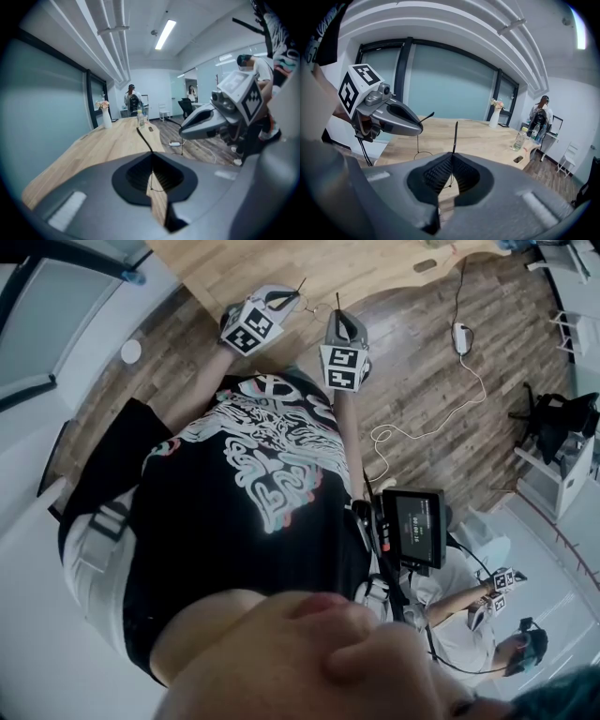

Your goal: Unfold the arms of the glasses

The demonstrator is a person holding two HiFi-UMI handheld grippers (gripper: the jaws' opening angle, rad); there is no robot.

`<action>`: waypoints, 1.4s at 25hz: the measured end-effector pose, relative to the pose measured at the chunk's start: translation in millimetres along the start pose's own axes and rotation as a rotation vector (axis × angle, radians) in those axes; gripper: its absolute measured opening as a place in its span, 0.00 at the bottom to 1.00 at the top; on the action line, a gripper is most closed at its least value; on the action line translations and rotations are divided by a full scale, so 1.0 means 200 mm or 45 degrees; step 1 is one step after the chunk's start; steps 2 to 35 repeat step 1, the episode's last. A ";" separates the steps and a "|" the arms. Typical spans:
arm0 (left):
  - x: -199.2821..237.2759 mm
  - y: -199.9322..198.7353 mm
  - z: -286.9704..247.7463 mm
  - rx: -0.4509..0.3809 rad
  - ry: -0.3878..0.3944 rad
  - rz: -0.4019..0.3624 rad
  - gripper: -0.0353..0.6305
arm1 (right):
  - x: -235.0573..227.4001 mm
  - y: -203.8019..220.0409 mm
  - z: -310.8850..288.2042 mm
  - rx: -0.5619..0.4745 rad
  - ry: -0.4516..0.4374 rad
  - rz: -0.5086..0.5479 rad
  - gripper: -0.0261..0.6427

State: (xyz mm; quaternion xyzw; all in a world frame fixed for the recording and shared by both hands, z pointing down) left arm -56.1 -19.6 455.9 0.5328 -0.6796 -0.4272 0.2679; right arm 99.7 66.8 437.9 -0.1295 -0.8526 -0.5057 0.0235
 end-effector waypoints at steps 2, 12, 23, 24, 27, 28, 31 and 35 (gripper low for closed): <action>0.00 0.00 0.00 0.000 -0.001 -0.001 0.04 | 0.00 0.00 0.00 -0.001 -0.002 0.007 0.04; 0.00 0.00 0.00 0.000 -0.001 -0.001 0.04 | 0.00 0.00 0.00 -0.001 -0.002 0.007 0.04; 0.00 0.00 0.00 0.000 -0.001 -0.001 0.04 | 0.00 0.00 0.00 -0.001 -0.002 0.007 0.04; 0.00 0.00 0.00 0.000 -0.001 -0.001 0.04 | 0.00 0.00 0.00 -0.001 -0.002 0.007 0.04; 0.00 0.00 0.00 0.000 -0.001 -0.001 0.04 | 0.00 0.00 0.00 -0.001 -0.002 0.007 0.04; 0.00 0.00 0.00 0.000 -0.001 -0.001 0.04 | 0.00 0.00 0.00 -0.001 -0.002 0.007 0.04; 0.00 0.00 0.00 0.000 -0.001 -0.001 0.04 | 0.00 0.00 0.00 -0.001 -0.002 0.007 0.04; 0.00 0.00 0.00 0.000 -0.001 -0.001 0.04 | 0.00 0.00 0.00 -0.001 -0.002 0.007 0.04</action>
Point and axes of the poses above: the fingertips, and each gripper's own axes: z backward along the fingers, x to its left, y out of its underside, the point moved 9 cm from there along z, backward along the fingers, and after that the axes turned 1 degree about -x, right-handed, at the moved point
